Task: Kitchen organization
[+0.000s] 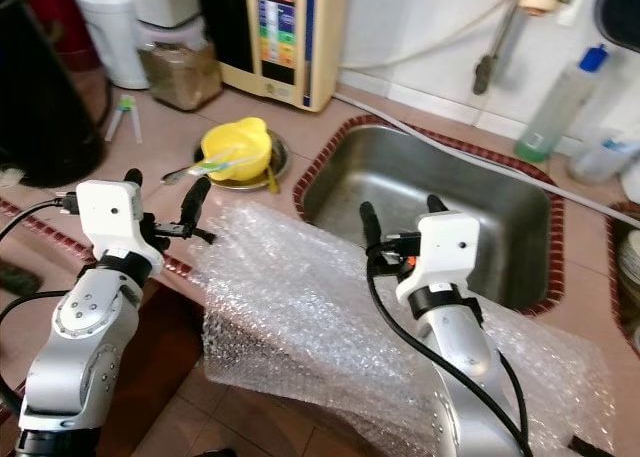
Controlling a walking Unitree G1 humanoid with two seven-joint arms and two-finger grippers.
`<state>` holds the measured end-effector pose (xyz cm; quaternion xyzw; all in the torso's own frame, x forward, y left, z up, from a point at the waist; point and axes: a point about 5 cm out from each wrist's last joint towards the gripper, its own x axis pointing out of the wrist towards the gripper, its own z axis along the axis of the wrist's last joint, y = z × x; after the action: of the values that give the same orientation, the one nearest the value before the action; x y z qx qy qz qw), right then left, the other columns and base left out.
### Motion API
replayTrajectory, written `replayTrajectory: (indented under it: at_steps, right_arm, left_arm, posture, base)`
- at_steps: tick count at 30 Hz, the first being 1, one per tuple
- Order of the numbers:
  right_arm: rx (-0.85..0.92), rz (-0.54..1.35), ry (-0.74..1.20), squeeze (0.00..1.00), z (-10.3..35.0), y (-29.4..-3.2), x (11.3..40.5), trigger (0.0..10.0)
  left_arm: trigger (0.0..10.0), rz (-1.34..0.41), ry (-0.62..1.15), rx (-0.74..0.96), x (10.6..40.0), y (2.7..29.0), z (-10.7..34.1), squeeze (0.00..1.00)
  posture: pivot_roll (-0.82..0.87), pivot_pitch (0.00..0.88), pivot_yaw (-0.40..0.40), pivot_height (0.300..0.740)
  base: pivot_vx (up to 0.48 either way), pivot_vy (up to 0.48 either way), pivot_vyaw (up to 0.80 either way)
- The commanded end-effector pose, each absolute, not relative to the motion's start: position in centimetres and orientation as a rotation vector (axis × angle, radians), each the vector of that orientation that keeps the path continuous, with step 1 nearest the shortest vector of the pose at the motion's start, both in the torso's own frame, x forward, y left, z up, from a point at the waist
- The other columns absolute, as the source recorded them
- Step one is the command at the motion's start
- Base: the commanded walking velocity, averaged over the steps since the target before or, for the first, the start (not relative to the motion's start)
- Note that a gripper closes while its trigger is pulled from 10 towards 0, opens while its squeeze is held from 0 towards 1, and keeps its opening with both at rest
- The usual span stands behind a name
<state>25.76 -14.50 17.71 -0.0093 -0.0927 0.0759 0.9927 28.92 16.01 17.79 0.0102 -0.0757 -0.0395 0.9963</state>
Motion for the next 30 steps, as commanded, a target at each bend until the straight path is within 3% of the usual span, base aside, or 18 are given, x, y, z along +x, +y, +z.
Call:
replayTrajectory:
  at_steps: [1,21,30]
  right_arm:
    - [-0.021,0.129,-0.189,0.0,17.77,-14.99,25.66,10.0]
    - [-0.025,0.138,-0.204,0.0,18.09,-14.95,25.89,10.0]
    - [-0.037,0.143,-0.204,0.0,18.07,-14.95,25.83,10.0]
  left_arm:
    - [10.0,-0.09,-0.152,0.021,28.91,15.66,17.72,0.0]
    - [10.0,-0.148,-0.177,0.005,28.65,15.37,18.13,0.0]
    - [10.0,-0.159,-0.169,0.001,28.68,15.33,17.97,0.0]
  posture:
    - [0.01,0.11,-0.055,0.74]
    - [0.01,0.114,-0.057,0.74]
    - [0.01,0.111,-0.055,0.74]
  base:
    - [0.0,0.0,0.0]
    - [0.0,0.0,0.0]
    - [0.255,0.0,0.0]
